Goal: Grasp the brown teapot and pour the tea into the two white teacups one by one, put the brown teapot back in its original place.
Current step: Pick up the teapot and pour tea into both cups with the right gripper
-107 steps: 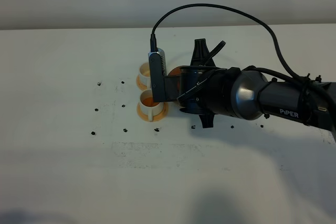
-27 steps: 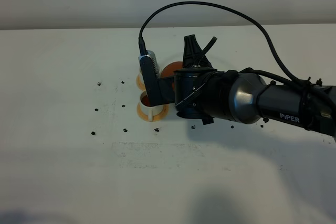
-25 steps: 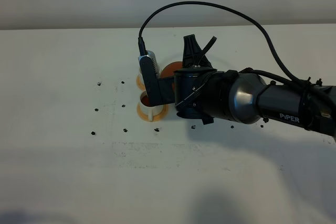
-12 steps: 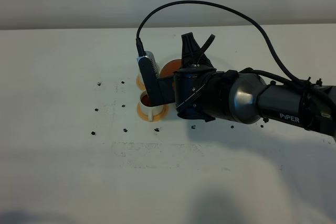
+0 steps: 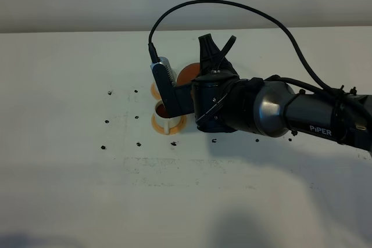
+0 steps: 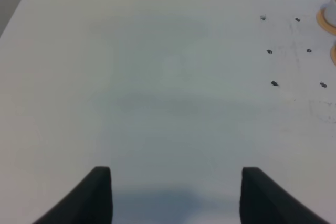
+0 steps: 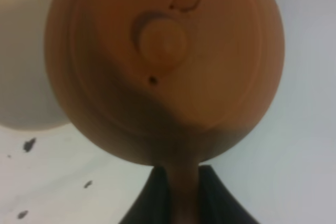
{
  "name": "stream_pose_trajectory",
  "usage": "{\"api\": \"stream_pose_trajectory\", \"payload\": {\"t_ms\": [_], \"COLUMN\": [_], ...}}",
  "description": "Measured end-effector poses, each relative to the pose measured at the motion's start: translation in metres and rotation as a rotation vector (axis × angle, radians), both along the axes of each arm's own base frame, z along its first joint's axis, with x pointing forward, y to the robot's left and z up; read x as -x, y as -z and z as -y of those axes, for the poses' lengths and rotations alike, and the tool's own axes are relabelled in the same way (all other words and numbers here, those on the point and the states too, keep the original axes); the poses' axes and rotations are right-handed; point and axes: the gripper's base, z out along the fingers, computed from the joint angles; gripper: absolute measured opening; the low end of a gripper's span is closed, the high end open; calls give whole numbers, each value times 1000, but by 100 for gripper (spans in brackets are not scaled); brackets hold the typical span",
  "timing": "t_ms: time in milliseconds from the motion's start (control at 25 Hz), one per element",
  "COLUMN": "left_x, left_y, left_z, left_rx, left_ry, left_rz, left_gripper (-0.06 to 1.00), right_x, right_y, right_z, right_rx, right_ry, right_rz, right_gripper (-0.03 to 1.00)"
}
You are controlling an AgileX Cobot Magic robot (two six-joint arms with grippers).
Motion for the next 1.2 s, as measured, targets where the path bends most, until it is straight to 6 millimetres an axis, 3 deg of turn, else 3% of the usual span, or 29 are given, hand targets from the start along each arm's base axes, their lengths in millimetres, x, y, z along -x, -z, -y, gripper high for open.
{"api": "stream_pose_trajectory", "payload": {"t_ms": [1200], "left_x": [0], "left_y": [0], "left_z": [0], "left_rx": [1], "left_ry": [0], "left_rz": [0], "left_gripper": [50], "right_x": [0], "right_y": [0], "right_z": [0], "right_rx": [3], "right_ry": [-5], "right_rz": [3], "right_gripper": [12]}}
